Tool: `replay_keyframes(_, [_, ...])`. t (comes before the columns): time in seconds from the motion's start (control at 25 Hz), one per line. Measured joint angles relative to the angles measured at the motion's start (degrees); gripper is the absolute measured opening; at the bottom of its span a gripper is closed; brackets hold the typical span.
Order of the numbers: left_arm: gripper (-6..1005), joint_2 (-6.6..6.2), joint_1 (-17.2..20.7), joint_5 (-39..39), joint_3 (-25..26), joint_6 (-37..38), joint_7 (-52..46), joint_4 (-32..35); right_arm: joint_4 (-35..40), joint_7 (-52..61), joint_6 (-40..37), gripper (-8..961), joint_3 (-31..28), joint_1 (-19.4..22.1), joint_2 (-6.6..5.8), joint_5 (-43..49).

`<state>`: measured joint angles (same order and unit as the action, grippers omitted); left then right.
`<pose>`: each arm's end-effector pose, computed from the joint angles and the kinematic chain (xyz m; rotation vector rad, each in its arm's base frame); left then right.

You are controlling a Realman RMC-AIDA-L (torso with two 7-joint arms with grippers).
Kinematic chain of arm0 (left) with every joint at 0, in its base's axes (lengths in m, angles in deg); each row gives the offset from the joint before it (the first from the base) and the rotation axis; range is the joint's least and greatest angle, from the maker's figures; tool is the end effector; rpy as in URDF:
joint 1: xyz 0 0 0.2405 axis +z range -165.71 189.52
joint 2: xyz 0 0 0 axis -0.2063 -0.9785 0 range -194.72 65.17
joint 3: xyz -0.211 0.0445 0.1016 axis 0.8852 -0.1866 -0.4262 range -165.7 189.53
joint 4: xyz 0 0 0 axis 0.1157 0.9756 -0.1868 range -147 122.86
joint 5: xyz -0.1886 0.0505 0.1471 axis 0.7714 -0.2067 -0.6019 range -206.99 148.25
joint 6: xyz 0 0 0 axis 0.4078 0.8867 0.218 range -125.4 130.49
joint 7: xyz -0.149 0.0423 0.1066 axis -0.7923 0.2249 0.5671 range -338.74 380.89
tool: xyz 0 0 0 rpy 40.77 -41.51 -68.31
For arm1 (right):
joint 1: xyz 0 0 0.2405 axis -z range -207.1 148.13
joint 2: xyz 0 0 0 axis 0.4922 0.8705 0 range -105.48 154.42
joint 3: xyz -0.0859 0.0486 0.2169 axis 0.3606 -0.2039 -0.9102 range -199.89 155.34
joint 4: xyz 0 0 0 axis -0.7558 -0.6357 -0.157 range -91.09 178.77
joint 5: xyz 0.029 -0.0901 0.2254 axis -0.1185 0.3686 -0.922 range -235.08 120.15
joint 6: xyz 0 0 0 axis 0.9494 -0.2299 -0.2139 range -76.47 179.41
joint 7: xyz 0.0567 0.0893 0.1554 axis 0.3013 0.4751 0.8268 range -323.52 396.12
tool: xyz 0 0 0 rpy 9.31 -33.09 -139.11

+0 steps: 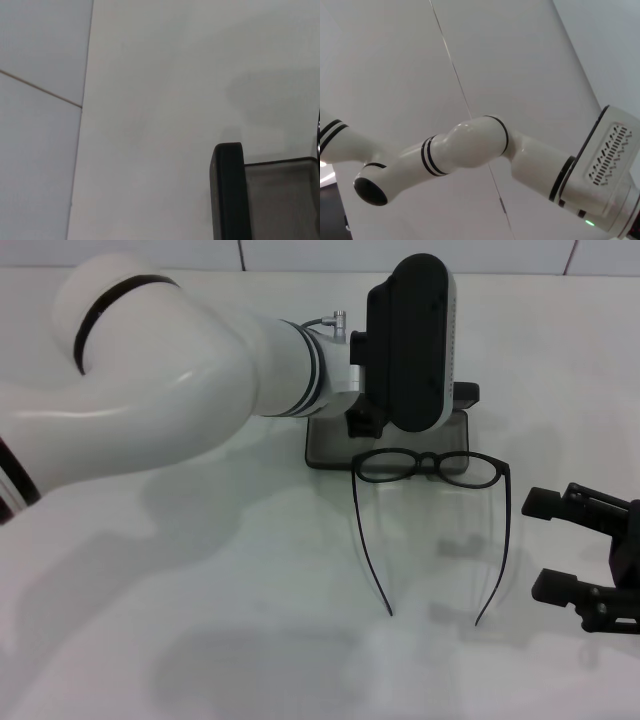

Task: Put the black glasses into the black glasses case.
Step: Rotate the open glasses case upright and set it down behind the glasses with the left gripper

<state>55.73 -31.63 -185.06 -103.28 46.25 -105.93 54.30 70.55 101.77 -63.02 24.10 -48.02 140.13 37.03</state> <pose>-0.0750 0.4156 -0.1651 -2.5230 0.5616 0.4617 0.2512 0.2563 -0.0020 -2.6981 0.4780 1.3624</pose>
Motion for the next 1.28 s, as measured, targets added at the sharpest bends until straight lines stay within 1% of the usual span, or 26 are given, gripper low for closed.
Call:
replay_keyframes(0.32, [202,0.17,-2.5,0.8,0.0,-1.6,-2.5,-4.6,0.0,-0.1,0.4,854,0.0,0.1,-0.06,-0.1])
replay_keyframes(0.92, [202,0.07,-2.4,1.1,0.0,-3.0,-4.1,-5.6,0.0,-0.1,0.0,853,-0.2,0.4,-0.06,-0.1])
replay_keyframes(1.12, [216,-0.01,-2.3,1.2,0.0,-3.0,-4.3,-5.5,0.0,-0.1,-0.1,853,-0.1,0.6,-0.02,-0.1])
replay_keyframes(1.28, [320,-0.06,-2.3,1.2,0.0,-3.0,-4.1,-4.5,-0.1,0.2,-0.1,854,-0.1,1.1,-0.03,-0.1])
